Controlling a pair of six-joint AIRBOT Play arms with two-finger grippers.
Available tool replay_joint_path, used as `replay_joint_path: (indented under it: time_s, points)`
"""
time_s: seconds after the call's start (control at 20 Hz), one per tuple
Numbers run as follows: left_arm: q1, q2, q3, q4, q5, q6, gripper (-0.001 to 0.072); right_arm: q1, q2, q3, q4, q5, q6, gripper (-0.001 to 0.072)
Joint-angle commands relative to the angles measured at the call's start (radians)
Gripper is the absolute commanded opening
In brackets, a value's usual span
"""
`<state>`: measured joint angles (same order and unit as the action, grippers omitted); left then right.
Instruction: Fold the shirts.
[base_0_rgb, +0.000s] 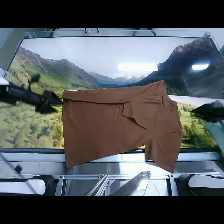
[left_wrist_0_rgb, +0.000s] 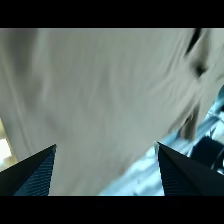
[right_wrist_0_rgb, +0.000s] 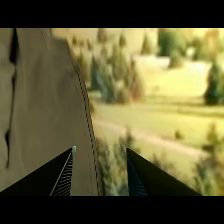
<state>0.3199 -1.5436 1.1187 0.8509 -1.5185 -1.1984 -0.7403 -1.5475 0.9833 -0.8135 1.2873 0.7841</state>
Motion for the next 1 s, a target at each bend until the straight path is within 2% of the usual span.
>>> replay_joint_path:
  time_s: [0.0,0.2,0.45,0.5,0.6,0.65,0.7,0.85,0.9,0.95]
  points:
    - [-0.008,0.157,-0.315,0.081,0.072,-0.042,0.0708,0.032,-0.033,-0.031,-0.125,0.056,0.025,0.0383]
    - [-0.008,0.249,-0.431,0.148,0.112,-0.069,0.0707,0.091,-0.063,-0.07,-0.141,0.057,0.031,0.0382]
    - [-0.008,0.324,-0.413,0.365,0.063,-0.2,0.0707,0.243,-0.095,-0.106,-0.141,0.056,0.031,0.0381]
    - [-0.008,0.336,-0.41,0.368,0.058,-0.21,0.0707,0.268,-0.095,-0.105,-0.14,0.056,0.031,0.0351]
    - [-0.018,0.344,-0.427,0.345,0.065,-0.21,0.0707,0.301,-0.095,-0.105,-0.14,0.056,0.032,0.0165]
    - [-0.039,0.34,-0.444,0.343,0.079,-0.209,0.0706,0.309,-0.095,-0.105,-0.135,0.055,0.032,0.0043]
    - [-0.066,0.326,-0.459,0.343,0.094,-0.209,0.0706,0.315,-0.095,-0.105,-0.126,0.047,0.039,0.0024]
    - [-0.163,0.241,-0.455,0.325,0.118,-0.194,0.0705,0.316,-0.092,-0.105,-0.11,0.029,0.042,0.0024]
    - [-0.192,0.21,-0.441,0.321,0.116,-0.194,0.0695,0.316,-0.09,-0.105,-0.103,0.029,0.042,0.0024]
    - [-0.225,0.175,-0.423,0.328,0.107,-0.194,0.0655,0.316,-0.09,-0.105,-0.1,0.029,0.042,0.0024]
